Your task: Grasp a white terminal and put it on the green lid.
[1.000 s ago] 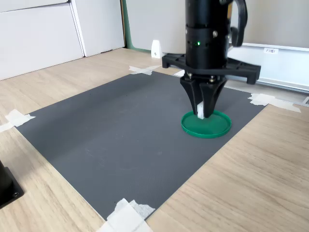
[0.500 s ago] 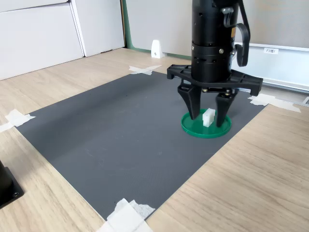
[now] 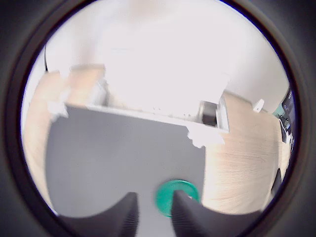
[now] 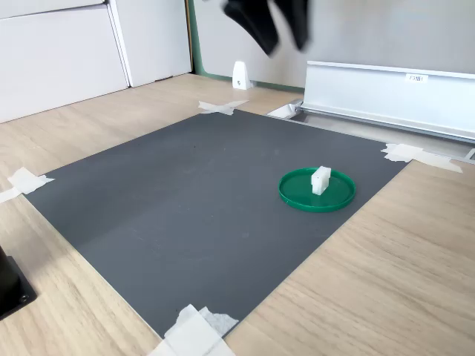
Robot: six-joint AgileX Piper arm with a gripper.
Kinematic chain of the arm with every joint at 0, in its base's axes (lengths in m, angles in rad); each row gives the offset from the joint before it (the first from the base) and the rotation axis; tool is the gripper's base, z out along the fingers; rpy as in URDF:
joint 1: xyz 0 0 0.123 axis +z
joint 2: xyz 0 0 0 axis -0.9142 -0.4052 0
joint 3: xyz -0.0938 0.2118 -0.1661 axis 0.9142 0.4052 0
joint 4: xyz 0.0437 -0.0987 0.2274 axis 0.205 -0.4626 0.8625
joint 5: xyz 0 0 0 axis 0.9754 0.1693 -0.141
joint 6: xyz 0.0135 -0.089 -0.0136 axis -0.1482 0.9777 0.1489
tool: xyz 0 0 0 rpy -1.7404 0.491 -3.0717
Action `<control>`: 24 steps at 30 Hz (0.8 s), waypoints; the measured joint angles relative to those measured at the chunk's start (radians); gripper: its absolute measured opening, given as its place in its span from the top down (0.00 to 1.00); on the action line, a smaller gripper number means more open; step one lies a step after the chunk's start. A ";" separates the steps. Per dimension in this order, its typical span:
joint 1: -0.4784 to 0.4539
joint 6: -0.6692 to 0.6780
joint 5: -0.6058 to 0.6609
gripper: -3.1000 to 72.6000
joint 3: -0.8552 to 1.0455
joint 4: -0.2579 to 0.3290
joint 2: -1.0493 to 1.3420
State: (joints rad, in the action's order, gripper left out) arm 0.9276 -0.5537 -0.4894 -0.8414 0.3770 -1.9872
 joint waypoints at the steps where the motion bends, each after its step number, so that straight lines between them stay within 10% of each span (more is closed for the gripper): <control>1: 0.030 -0.059 -0.022 0.78 0.038 -0.002 0.058; 8: 0.168 -0.369 -0.224 0.96 0.349 -0.084 0.433; 24: 0.174 -0.396 -0.327 0.97 0.858 -0.127 0.804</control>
State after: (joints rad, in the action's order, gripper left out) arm 1.1015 -0.9492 -0.8165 0.0166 0.2496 -1.1833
